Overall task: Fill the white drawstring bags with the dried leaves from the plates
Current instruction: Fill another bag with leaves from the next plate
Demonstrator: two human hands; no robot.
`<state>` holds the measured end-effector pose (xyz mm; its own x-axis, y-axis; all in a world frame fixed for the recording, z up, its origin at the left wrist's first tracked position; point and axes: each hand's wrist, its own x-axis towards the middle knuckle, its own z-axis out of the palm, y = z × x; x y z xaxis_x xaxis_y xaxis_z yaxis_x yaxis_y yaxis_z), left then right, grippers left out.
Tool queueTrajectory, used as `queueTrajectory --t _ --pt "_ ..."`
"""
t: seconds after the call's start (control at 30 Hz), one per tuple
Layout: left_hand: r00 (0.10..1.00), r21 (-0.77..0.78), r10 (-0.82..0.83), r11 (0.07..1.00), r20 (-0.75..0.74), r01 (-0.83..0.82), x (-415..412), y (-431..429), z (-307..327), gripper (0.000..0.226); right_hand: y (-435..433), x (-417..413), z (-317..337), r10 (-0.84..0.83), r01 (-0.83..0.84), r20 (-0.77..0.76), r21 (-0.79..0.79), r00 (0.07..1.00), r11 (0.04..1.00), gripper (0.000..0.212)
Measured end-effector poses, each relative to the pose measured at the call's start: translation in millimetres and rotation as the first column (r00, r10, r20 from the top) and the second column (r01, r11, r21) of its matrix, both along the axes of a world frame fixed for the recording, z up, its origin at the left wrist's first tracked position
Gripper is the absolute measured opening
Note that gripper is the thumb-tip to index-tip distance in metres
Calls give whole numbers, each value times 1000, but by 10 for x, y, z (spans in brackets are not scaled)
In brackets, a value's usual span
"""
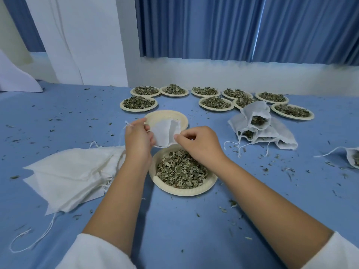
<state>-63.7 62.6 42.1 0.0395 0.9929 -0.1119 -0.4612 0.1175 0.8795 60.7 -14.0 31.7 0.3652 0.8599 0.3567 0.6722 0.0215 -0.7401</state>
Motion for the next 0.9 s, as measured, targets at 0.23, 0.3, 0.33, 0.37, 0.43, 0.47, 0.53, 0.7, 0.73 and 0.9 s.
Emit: queueTrajectory --t 0.23,0.3,0.33,0.37,0.43,0.47,0.53,0.7,0.73,0.9 --pt "783 401 24 868 -622 292 -36 -99 -70 29 -64 49 -42 23 -20 -102 25 995 999 31" --pt "700 445 96 830 -708 336 -29 -110 -97 27 -66 65 -38 17 -13 -102 31 995 999 31" --pt "669 463 131 816 -731 347 -23 -110 -119 24 -68 71 -42 14 -11 -101 26 995 1000 30" --pt "646 477 159 805 -746 353 -21 -120 -134 21 -71 79 -50 12 -10 -104 17 995 1000 29" --pt "610 488 200 799 -766 351 -27 -136 -165 15 -74 101 -58 12 -13 -115 -7 993 1000 29" --pt "593 491 220 800 -774 344 -32 -135 -177 12 -78 118 -50 15 -18 -114 -24 993 1000 32" --pt "576 508 263 800 -774 318 -43 -128 -186 10 -104 170 -2 42 -48 -81 -68 996 997 35" --pt "551 603 398 755 -734 257 -37 -142 -167 6 -229 299 133 225 -151 166 -372 960 916 60" --pt "531 624 432 739 -729 255 -31 -145 -172 7 -248 293 126 279 -160 216 -445 935 881 70" --pt "516 745 579 639 -631 194 -18 -135 -188 14 -265 244 69 303 -158 328 -400 895 903 58"
